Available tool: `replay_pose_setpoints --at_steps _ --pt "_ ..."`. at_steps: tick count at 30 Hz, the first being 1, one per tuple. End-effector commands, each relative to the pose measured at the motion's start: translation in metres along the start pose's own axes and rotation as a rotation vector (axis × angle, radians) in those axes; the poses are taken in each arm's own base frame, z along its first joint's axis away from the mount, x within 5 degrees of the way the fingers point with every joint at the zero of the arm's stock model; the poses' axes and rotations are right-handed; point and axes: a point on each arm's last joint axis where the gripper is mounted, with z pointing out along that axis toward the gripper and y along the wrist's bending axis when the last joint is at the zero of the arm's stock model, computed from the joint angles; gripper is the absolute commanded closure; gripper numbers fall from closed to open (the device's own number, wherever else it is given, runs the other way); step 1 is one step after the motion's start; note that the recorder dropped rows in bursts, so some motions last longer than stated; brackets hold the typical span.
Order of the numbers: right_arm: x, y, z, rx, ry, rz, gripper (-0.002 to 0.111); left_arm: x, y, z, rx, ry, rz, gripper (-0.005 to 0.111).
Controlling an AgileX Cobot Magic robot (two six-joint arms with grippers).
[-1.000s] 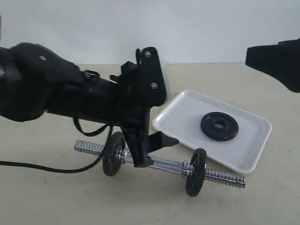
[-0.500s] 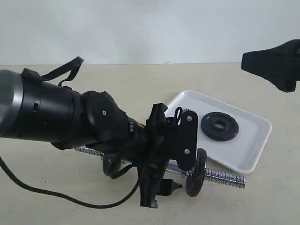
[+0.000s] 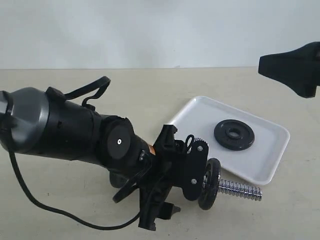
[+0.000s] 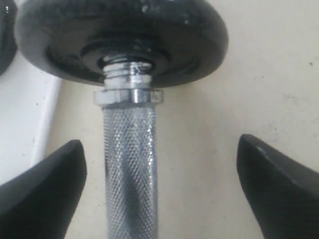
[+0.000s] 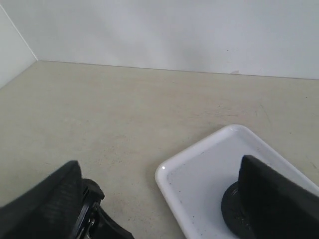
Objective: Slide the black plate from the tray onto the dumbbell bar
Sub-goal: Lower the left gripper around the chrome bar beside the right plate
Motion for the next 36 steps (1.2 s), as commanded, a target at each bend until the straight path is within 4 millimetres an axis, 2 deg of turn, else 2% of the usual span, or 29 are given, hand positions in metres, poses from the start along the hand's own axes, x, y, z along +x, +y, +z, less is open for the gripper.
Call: replay_pose_setpoints --at_steps 1,6,16,29,36 --pt "0.0 -0.002 0.0 0.009 0.0 -0.004 0.031 -0.003 0.004 0.001 -0.045 -0.006 -0.002 0.031" --pt "0.0 -0.002 0.0 0.009 0.0 -0.004 0.031 -0.003 0.006 0.003 -0.069 -0.006 -0.002 0.031" --pt "0.0 -0.002 0.0 0.009 0.0 -0.004 0.031 0.006 0.002 0.024 -0.088 0.027 0.002 0.031" --pt "0.0 -0.002 0.0 0.011 -0.001 -0.004 0.031 0.007 0.002 0.027 -0.099 0.03 0.0 0.031" --pt "0.0 -0.002 0.0 0.011 -0.001 -0.004 0.031 0.015 -0.006 0.043 -0.068 0.059 -0.013 0.031"
